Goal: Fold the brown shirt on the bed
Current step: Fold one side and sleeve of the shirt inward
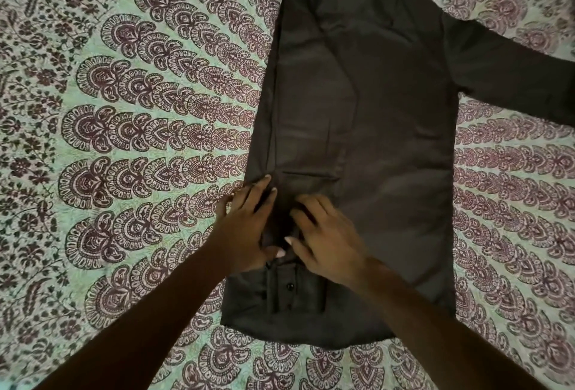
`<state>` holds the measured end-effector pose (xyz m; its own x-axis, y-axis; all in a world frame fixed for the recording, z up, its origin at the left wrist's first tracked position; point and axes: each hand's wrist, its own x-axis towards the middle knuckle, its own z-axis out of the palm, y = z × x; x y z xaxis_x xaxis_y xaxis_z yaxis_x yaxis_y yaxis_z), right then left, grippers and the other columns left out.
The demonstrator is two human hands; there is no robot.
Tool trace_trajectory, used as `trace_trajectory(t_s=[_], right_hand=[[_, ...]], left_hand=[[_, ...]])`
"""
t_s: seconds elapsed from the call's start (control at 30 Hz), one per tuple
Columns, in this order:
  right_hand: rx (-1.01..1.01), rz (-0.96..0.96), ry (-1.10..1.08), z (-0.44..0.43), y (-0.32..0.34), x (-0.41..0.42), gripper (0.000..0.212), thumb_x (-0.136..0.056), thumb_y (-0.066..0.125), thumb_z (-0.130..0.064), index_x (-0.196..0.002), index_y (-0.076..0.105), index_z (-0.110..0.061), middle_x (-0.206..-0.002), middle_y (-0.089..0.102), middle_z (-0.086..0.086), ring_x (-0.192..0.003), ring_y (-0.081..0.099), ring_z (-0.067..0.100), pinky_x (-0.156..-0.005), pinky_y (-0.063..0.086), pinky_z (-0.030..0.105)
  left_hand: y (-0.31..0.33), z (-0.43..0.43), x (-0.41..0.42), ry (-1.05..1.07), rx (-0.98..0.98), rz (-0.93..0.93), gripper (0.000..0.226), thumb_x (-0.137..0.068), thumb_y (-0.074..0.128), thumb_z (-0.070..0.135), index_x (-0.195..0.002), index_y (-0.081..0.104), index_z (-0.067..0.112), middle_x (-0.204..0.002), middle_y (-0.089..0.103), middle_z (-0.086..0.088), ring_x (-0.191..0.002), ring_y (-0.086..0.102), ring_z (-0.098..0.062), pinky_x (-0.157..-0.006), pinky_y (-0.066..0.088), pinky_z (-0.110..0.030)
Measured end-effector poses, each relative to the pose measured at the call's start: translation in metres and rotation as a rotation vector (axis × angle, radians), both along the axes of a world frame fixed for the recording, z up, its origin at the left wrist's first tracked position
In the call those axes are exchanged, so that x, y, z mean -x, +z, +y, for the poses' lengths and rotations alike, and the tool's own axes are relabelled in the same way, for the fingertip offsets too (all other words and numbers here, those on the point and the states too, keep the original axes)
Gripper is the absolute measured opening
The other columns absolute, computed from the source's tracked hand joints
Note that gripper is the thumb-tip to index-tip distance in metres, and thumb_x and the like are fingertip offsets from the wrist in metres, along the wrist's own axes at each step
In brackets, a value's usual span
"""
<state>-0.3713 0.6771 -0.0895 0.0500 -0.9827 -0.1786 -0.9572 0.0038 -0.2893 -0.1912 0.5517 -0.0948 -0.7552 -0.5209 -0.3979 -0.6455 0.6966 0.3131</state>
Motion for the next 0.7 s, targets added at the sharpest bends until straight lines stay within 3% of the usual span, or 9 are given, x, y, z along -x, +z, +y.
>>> trace_trajectory(t_s=[0.1, 0.2, 0.27, 0.33, 0.43, 0.5, 0.63, 0.7], right_hand=[[-0.043, 0.1, 0.257, -0.003, -0.021, 0.037, 0.067, -0.103, 0.04, -0.068, -0.159, 0.038, -0.032, -0.172, 0.022, 0.003, -0.156, 0.027, 0.032, -0.116, 0.034, 0.052], [-0.073, 0.19, 0.152, -0.012, -0.025, 0.069, 0.069, -0.101, 0.03, -0.076, -0.163, 0.016, -0.048, -0.175, 0.009, -0.006, -0.161, 0.016, 0.023, -0.118, 0.026, 0.062], [-0.083, 0.231, -0.063, -0.023, -0.024, 0.071, 0.073, -0.099, 0.028, -0.078, -0.163, 0.016, -0.047, -0.175, 0.007, -0.003, -0.161, 0.013, 0.027, -0.116, 0.023, 0.067], [-0.059, 0.222, -0.138, -0.035, -0.021, 0.064, 0.079, -0.097, 0.031, -0.079, -0.164, 0.021, -0.038, -0.175, 0.009, 0.003, -0.16, 0.012, 0.034, -0.117, 0.021, 0.065], [0.006, 0.18, 0.225, -0.049, -0.026, 0.067, 0.075, -0.101, 0.033, -0.074, -0.164, 0.025, -0.034, -0.175, 0.013, 0.0, -0.159, 0.017, 0.031, -0.119, 0.022, 0.06], [0.008, 0.195, 0.322, -0.062, -0.031, 0.083, 0.067, -0.103, 0.033, -0.071, -0.162, 0.026, -0.041, -0.174, 0.016, -0.004, -0.158, 0.023, 0.028, -0.118, 0.025, 0.058], [-0.058, 0.216, -0.084, -0.093, -0.025, 0.111, 0.067, -0.101, 0.031, -0.071, -0.161, 0.026, -0.042, -0.173, 0.017, 0.001, -0.155, 0.023, 0.03, -0.115, 0.03, 0.06], [-0.064, 0.174, -0.117, -0.107, -0.019, 0.115, 0.07, -0.101, 0.032, -0.071, -0.162, 0.028, -0.037, -0.172, 0.017, 0.004, -0.156, 0.018, 0.033, -0.117, 0.027, 0.062]], left_hand=[[-0.005, 0.001, -0.008, -0.116, 0.027, -0.121, 0.142, -0.052, 0.064, 0.085, -0.164, 0.008, 0.02, -0.173, -0.009, -0.004, -0.154, 0.01, -0.026, -0.111, 0.028, -0.062], [-0.006, -0.001, -0.008, -0.123, 0.03, -0.127, 0.148, -0.05, 0.072, 0.085, -0.164, 0.002, 0.021, -0.173, -0.014, -0.002, -0.154, 0.006, -0.026, -0.111, 0.026, -0.065], [-0.005, -0.002, -0.005, -0.123, 0.026, -0.133, 0.149, -0.053, 0.073, 0.084, -0.164, -0.005, 0.022, -0.171, -0.021, 0.0, -0.155, 0.002, -0.026, -0.114, 0.023, -0.066], [-0.004, -0.002, -0.004, -0.127, 0.019, -0.142, 0.149, -0.054, 0.073, 0.084, -0.163, -0.009, 0.022, -0.17, -0.025, 0.0, -0.155, 0.001, -0.026, -0.115, 0.02, -0.067], [-0.005, -0.003, -0.006, -0.123, 0.038, -0.136, 0.151, -0.046, 0.074, 0.084, -0.164, 0.006, 0.019, -0.173, -0.012, -0.003, -0.154, 0.01, -0.026, -0.111, 0.03, -0.069], [-0.006, -0.002, -0.007, -0.117, 0.04, -0.125, 0.153, -0.042, 0.075, 0.085, -0.164, 0.01, 0.019, -0.174, -0.006, -0.002, -0.152, 0.012, -0.025, -0.109, 0.032, -0.068], [-0.006, -0.004, -0.006, -0.11, 0.032, -0.124, 0.153, -0.044, 0.074, 0.086, -0.165, 0.007, 0.02, -0.173, -0.01, -0.001, -0.153, 0.009, -0.025, -0.109, 0.027, -0.064], [-0.002, -0.004, -0.004, -0.108, 0.015, -0.137, 0.15, -0.044, 0.072, 0.083, -0.164, 0.011, 0.019, -0.173, -0.006, -0.002, -0.153, 0.012, -0.026, -0.108, 0.026, -0.064]])
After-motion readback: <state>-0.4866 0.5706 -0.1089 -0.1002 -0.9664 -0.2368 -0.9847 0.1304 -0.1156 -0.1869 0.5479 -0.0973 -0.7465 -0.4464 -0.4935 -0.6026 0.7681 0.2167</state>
